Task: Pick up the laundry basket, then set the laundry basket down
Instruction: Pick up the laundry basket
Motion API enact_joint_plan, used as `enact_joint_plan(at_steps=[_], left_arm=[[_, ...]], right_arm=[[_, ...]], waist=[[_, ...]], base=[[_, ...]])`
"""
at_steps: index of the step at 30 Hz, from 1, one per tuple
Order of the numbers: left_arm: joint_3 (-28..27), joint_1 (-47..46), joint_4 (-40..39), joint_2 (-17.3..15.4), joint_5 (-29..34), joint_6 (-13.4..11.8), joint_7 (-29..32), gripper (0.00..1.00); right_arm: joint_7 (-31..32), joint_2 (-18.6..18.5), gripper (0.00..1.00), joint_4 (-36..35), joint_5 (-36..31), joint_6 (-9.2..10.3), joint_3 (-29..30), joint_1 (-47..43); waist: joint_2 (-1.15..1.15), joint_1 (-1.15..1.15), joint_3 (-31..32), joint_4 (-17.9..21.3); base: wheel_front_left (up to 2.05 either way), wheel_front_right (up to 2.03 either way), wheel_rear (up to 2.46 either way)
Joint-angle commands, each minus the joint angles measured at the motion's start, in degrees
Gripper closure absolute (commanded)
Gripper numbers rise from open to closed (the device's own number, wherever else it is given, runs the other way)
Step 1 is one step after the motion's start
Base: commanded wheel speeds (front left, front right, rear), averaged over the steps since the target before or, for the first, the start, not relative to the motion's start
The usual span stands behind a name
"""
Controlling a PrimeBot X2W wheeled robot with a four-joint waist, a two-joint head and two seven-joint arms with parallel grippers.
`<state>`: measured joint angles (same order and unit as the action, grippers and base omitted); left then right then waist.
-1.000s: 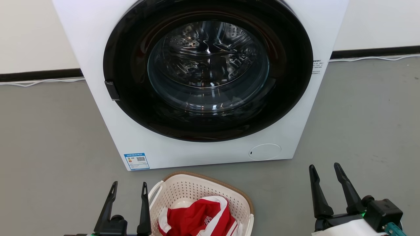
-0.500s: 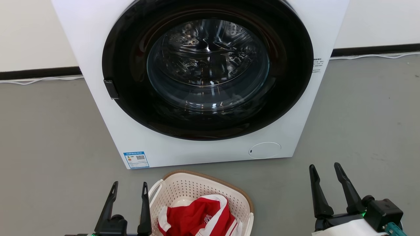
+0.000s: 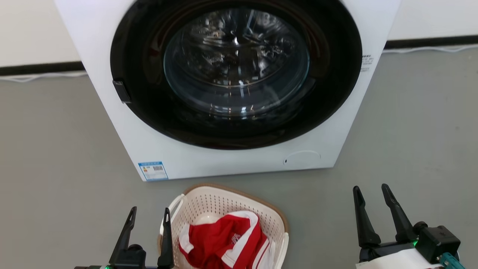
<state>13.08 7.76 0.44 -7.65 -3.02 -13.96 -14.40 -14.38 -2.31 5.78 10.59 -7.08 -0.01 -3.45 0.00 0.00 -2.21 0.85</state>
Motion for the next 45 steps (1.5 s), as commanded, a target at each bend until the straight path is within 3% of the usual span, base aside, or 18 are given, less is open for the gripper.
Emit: enact_joint_plan(at_steps=[1,19,31,45], left_arm=[[-2.0,-2.8,-0.8,0.0,0.2,0.5,-0.6,0.0],[-4.4,-15.9,6.8,1.1,-0.6,3.4,-0.6,0.0],[-5.8,-27.9,20.0,1.4,-0.1,5.4,-0.6,0.0],[-6.8,-38.4,36.2,0.3,0.5,6.4,-0.6,0.0]], right_arm=[[-0.6,-0.6,0.0,-1.9,-0.3,-0.41,-1.1,1.9],[-0.6,-0.6,0.0,-1.8,-1.1,-0.41,0.4,12.6],[-0.6,-0.6,0.0,-1.5,-1.5,-0.41,1.0,20.3],[-0.6,-0.6,0.0,-2.1,-1.3,-0.41,-0.4,27.1]], waist=[[0.0,0.0,-1.5,0.0],[0.0,0.0,-18.5,-0.8],[0.0,0.0,-30.2,-1.0],[0.0,0.0,-39.8,0.0]], base=[[0.0,0.0,0.0],[0.0,0.0,0.0],[0.0,0.0,0.0],[0.0,0.0,0.0]])
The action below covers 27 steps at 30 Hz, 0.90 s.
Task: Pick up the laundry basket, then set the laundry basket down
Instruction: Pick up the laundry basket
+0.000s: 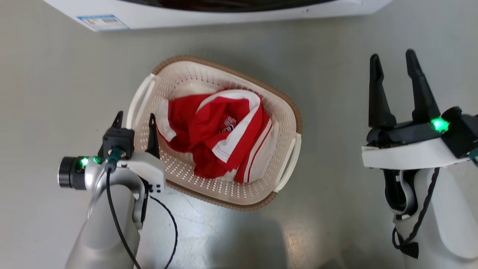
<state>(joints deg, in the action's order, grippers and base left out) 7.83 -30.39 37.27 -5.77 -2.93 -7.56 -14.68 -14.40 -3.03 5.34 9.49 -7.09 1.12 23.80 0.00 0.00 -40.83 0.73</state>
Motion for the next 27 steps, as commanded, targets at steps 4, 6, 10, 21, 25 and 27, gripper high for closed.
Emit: enact_joint_plan(at_steps=[4,6,10,21,25,27], left_arm=[[-2.0,-3.2,2.9,-2.3,0.4,0.3,-0.3,0.0],[-2.2,-4.5,4.2,-2.6,0.4,0.2,-0.3,0.0],[-2.4,-6.8,6.3,-3.3,0.5,0.3,-0.3,0.0],[-2.0,-11.0,9.2,-3.5,1.0,0.0,-0.3,0.0],[-2.4,-12.0,10.2,-3.7,0.7,-0.5,-0.3,0.0],[-2.5,-12.4,10.5,-3.8,0.7,-0.7,-0.3,0.0]], right_arm=[[-0.6,0.2,0.0,-2.2,-0.4,-0.4,-1.7,1.0],[-0.6,0.2,0.0,-2.6,-0.4,-0.4,-1.8,1.2],[-0.6,0.2,0.0,-3.5,-0.3,-0.4,-1.9,0.9],[-0.6,0.2,0.0,-5.3,-0.7,-0.4,-2.1,0.6],[-0.6,0.2,0.0,-5.8,-0.9,-0.4,-2.2,0.6],[-0.6,0.2,0.0,-6.0,-0.9,-0.4,-2.2,0.6]], waist=[[0.0,0.0,-3.4,0.4],[0.0,0.0,-4.2,0.5],[0.0,0.0,-5.8,0.6],[0.0,0.0,-8.6,0.8],[0.0,0.0,-9.3,0.8],[0.0,0.0,-9.5,0.8]], base=[[0.0,0.0,0.0],[0.0,0.0,0.0],[0.0,0.0,0.0],[0.0,0.0,0.0],[0.0,0.0,0.0],[0.0,0.0,0.0]])
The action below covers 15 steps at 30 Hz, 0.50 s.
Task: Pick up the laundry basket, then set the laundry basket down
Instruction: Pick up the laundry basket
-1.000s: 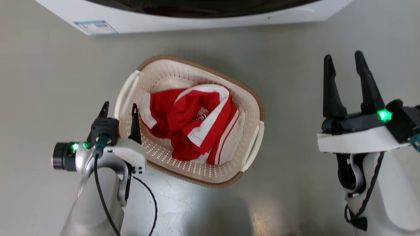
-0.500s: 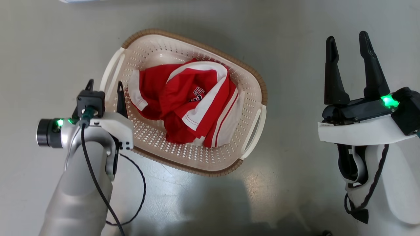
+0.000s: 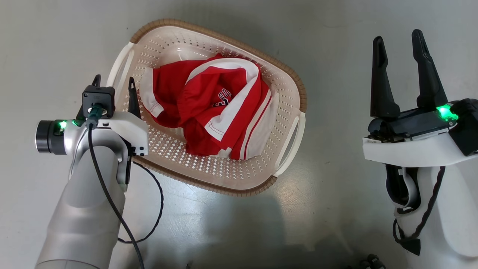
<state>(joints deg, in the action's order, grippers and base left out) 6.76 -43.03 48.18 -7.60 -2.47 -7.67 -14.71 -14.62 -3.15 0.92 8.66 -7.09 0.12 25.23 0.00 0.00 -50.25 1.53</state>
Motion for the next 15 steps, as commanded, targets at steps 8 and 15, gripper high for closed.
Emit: enact_joint_plan(at_steps=[8,15], left_arm=[[-1.8,-0.8,0.6,-2.1,-0.1,-1.0,-0.3,0.66],[-1.7,-1.1,0.9,-2.4,-0.1,-0.9,-0.3,0.89]], right_arm=[[-0.4,0.3,0.0,-1.6,0.0,-0.4,-1.3,-0.8],[-0.4,0.3,0.0,-1.5,0.1,-0.4,-1.3,-0.7]], waist=[[0.0,0.0,-0.5,0.2],[0.0,0.0,-0.7,0.4]], base=[[0.0,0.0,0.0],[0.0,0.0,0.0]])
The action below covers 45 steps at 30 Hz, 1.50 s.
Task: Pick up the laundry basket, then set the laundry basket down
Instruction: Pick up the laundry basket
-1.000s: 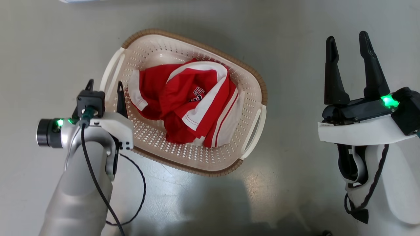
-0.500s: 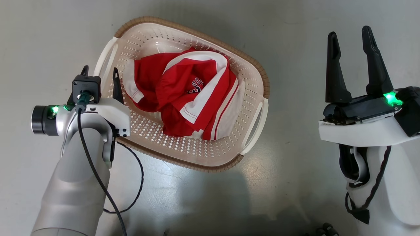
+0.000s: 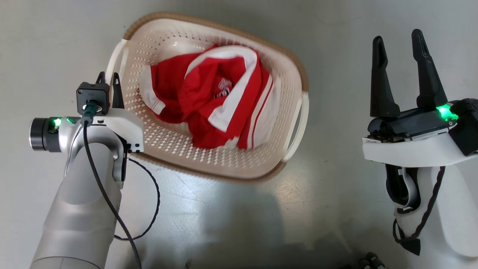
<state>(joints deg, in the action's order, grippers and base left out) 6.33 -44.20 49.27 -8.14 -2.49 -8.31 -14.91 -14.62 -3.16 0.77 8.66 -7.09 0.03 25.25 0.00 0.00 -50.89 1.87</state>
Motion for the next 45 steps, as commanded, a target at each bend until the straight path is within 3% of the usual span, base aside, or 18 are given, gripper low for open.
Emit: enact_joint_plan(at_steps=[1,3,17,26,45], left_arm=[[-1.4,-0.1,-0.1,-2.0,-0.1,-0.1,-0.1,0.92],[-1.4,-0.2,0.0,-2.2,-0.2,0.0,-0.1,1.0],[-1.9,0.9,-0.2,-2.0,-0.8,-0.5,-0.1,1.0],[-5.3,1.7,1.3,-0.2,-3.8,-0.8,-0.1,1.0],[-6.7,0.4,2.7,0.8,-3.4,-0.6,-0.1,1.0]], right_arm=[[-0.4,0.3,0.0,-1.3,0.1,-0.4,-1.2,-0.7],[-0.4,0.3,0.0,-1.2,0.2,-0.4,-1.3,-0.6],[-0.4,0.3,0.0,-0.4,0.5,-0.4,-1.4,-0.4],[-0.4,0.3,0.0,-0.2,0.7,-0.4,-1.5,-0.5],[-0.4,0.3,0.0,-0.2,1.0,-0.4,-1.3,-0.5]], waist=[[0.0,0.0,0.0,0.1],[0.0,0.0,0.0,0.2],[0.0,0.0,1.2,0.3],[0.0,0.0,2.1,0.9],[0.0,0.0,1.6,1.6]], base=[[0.0,0.0,0.0],[0.0,0.0,0.0],[0.0,0.0,0.0],[0.0,0.0,0.0],[0.0,0.0,0.0]])
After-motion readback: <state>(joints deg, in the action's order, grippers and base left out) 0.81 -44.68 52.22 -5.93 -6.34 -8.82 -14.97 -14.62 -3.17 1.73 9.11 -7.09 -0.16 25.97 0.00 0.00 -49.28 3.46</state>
